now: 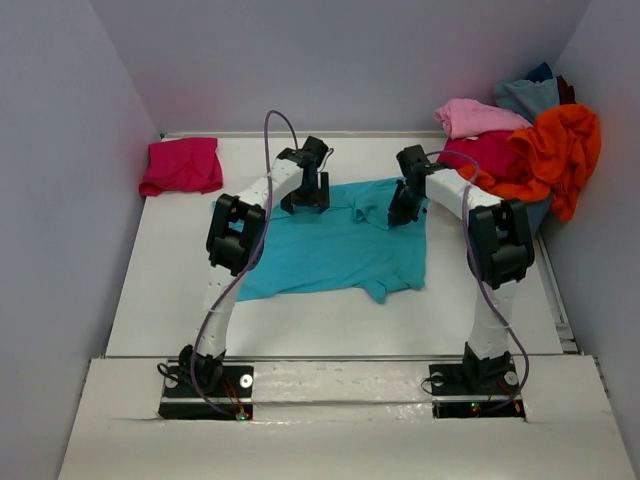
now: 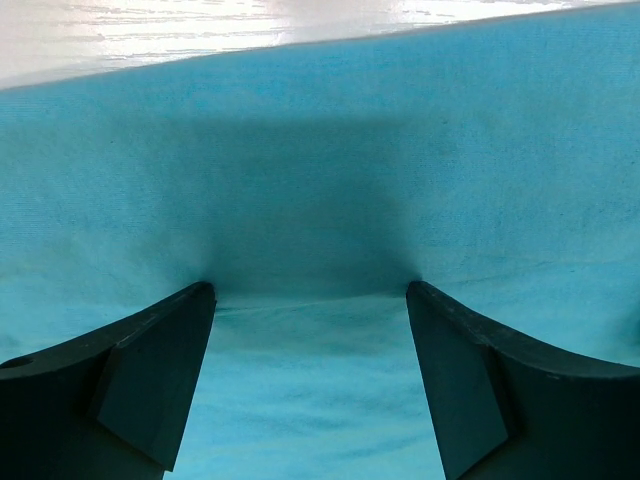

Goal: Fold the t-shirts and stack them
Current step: Fold the tshirt

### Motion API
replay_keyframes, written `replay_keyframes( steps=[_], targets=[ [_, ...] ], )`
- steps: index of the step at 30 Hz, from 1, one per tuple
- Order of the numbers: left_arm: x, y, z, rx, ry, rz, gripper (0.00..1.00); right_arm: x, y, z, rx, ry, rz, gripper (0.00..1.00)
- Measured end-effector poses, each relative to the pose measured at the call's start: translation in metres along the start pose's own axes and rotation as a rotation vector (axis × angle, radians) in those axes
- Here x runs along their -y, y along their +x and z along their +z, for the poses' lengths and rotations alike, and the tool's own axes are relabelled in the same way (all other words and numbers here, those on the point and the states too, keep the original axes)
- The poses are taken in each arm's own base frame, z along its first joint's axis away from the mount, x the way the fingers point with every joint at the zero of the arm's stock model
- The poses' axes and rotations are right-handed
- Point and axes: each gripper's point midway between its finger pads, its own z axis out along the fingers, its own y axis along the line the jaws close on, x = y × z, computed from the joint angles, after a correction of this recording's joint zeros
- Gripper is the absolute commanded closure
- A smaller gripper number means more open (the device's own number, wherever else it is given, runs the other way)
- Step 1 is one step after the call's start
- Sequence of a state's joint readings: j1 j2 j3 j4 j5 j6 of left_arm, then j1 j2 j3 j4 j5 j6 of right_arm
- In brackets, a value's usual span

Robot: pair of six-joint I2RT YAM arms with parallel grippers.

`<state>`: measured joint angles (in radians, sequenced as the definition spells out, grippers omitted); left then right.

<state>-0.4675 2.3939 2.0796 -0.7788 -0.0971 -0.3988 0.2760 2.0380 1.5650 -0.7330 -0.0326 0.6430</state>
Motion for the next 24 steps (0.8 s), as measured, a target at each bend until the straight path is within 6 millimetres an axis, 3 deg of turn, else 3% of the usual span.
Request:
replay_keyframes(
  steps=[8,15,18,24],
  targets=[
    [-0.0003,0.0,0.0,0.001,-0.003,-0.004,0.08,0.0005,-0.0041,-0.005,0.022,0.005,-0.003,0.84],
    [-0.0003,0.0,0.0,0.001,-0.003,-0.004,0.08,0.002,-0.0052,-0.0061,0.028,0.012,-0.011,0.73],
    [-0.0003,0.0,0.0,0.0,-0.002,-0.004,0.08,-0.0002,-0.0043,-0.0064,0.022,-0.001,-0.012,0.6],
    [-0.0011,-0.0004,0.0001,0.0,-0.002,-0.005,0.08,-0.0038,-0.0015,-0.0064,0.006,-0.021,-0.011,0.62]
  ],
)
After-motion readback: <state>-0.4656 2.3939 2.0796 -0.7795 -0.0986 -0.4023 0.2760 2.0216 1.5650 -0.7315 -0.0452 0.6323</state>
